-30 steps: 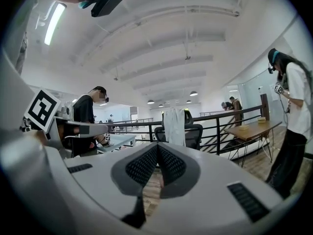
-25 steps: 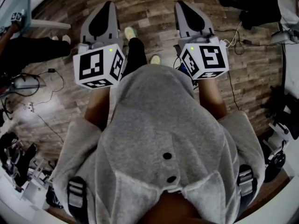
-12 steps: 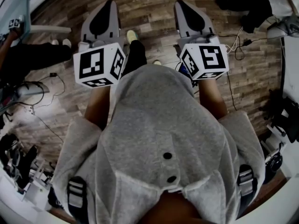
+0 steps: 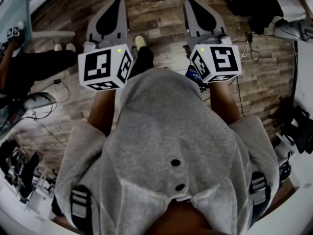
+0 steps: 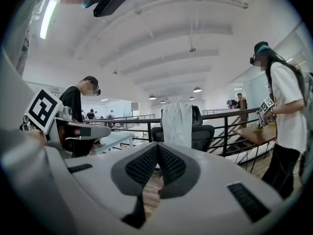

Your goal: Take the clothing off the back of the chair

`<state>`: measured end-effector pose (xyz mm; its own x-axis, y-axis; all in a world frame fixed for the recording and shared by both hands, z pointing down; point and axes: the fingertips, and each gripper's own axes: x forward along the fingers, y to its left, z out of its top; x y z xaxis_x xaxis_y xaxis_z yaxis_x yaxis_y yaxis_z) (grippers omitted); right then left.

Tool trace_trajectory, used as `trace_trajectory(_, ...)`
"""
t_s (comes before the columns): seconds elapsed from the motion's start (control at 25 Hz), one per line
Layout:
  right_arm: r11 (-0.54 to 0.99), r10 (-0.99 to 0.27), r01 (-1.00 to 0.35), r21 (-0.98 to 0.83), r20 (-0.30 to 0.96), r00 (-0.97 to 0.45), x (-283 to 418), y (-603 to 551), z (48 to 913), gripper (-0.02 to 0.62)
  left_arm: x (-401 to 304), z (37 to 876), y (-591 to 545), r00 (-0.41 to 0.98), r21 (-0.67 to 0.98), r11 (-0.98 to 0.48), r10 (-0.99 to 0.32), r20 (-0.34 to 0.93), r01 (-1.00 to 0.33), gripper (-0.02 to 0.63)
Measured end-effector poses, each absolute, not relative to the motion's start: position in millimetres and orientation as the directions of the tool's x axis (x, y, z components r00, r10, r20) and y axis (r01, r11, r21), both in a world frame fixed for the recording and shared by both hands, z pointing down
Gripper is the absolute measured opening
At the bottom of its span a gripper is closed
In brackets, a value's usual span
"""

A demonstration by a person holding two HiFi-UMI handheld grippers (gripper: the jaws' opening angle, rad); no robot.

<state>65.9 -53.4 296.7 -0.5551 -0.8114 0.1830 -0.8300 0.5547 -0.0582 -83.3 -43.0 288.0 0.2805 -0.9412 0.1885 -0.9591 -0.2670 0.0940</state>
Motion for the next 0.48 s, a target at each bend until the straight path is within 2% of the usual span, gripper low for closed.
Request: trace_trajectory(0.48,0.544,-0.819,-0.838,-0.038,0.195,-0.54,36,-116,290,0.012,-115,287,-105,0.29,0.109,-0.273,-0.937,0.193,-0.956,0.012)
